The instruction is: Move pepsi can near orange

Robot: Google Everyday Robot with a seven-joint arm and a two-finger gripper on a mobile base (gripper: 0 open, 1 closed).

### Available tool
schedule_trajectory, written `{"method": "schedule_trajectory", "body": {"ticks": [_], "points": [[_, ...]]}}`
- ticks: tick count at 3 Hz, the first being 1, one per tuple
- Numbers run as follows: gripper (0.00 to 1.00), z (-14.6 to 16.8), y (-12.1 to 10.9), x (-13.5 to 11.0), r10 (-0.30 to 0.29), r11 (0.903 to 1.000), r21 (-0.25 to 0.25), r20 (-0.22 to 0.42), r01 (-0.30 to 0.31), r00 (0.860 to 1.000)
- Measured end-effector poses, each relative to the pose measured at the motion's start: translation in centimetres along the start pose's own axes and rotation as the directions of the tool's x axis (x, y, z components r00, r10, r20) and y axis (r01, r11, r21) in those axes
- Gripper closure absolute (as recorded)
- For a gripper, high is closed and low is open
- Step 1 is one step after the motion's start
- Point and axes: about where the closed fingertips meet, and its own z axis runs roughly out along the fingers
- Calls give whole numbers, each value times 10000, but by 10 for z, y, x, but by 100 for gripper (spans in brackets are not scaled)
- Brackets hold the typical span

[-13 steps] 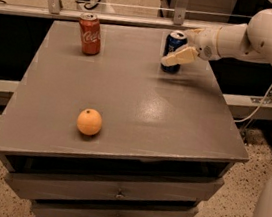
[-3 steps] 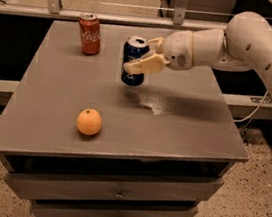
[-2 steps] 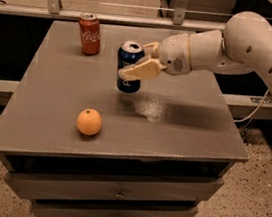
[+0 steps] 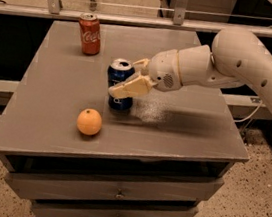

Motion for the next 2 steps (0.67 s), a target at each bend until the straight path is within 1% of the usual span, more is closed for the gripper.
{"method": "schedule_trajectory", "body": {"ticks": [2], "points": [[36, 13, 11, 13, 104, 9999, -115, -48, -105, 9999]]}}
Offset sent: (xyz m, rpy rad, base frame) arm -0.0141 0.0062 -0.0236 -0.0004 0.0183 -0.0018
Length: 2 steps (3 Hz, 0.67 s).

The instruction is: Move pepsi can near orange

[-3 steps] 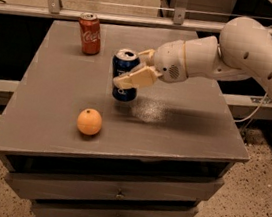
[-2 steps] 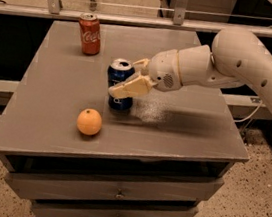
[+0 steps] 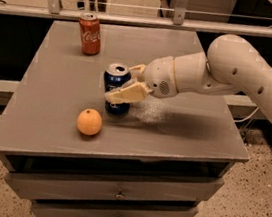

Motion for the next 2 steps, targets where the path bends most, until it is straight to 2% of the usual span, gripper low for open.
{"method": "schedule_trajectory", "body": {"ticks": [1, 2], "points": [[12, 2, 3, 3, 62, 10000, -23, 13, -62, 10000], [0, 2, 5, 3, 127, 9999, -45, 25, -127, 9999]]}}
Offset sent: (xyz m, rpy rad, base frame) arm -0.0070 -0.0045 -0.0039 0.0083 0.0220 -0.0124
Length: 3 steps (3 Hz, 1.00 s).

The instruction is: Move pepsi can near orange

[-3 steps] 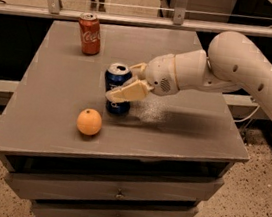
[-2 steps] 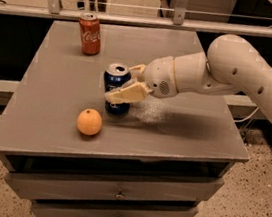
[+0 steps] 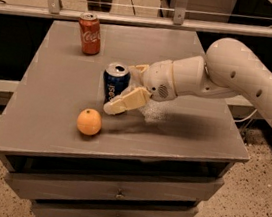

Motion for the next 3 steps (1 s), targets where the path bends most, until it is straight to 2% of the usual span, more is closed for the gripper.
{"method": "schedule_trajectory", "body": {"ticks": [1, 2, 3], "points": [[0, -12, 0, -4, -80, 9998, 162, -80, 81, 9999], [0, -58, -5, -20, -622, 9957, 685, -124, 629, 9980], [0, -127, -15, -48, -1610, 9748, 1531, -192, 1621, 9868]]}}
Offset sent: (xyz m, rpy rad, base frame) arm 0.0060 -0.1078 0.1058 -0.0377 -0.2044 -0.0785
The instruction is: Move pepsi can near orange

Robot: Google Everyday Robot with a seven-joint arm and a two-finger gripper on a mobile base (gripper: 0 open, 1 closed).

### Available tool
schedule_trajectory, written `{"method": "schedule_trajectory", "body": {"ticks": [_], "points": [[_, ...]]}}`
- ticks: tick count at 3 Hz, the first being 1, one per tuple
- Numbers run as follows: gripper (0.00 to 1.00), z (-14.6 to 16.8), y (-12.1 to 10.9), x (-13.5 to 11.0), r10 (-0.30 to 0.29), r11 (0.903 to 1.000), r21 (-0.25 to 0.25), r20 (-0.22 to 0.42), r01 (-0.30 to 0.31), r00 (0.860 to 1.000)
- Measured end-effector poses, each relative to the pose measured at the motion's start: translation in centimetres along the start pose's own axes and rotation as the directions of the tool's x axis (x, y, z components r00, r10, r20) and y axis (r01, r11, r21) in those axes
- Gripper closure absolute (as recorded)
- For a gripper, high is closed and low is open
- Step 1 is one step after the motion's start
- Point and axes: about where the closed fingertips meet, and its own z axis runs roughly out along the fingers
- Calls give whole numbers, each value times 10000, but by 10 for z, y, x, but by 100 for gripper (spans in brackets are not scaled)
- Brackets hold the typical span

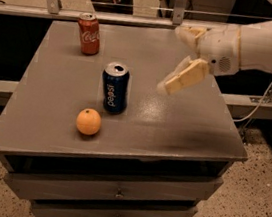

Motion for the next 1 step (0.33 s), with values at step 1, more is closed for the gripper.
{"method": "schedule_trajectory", "body": {"ticks": [1], "points": [[0, -14, -11, -20, -354, 9989, 304, 205, 347, 9992]]}}
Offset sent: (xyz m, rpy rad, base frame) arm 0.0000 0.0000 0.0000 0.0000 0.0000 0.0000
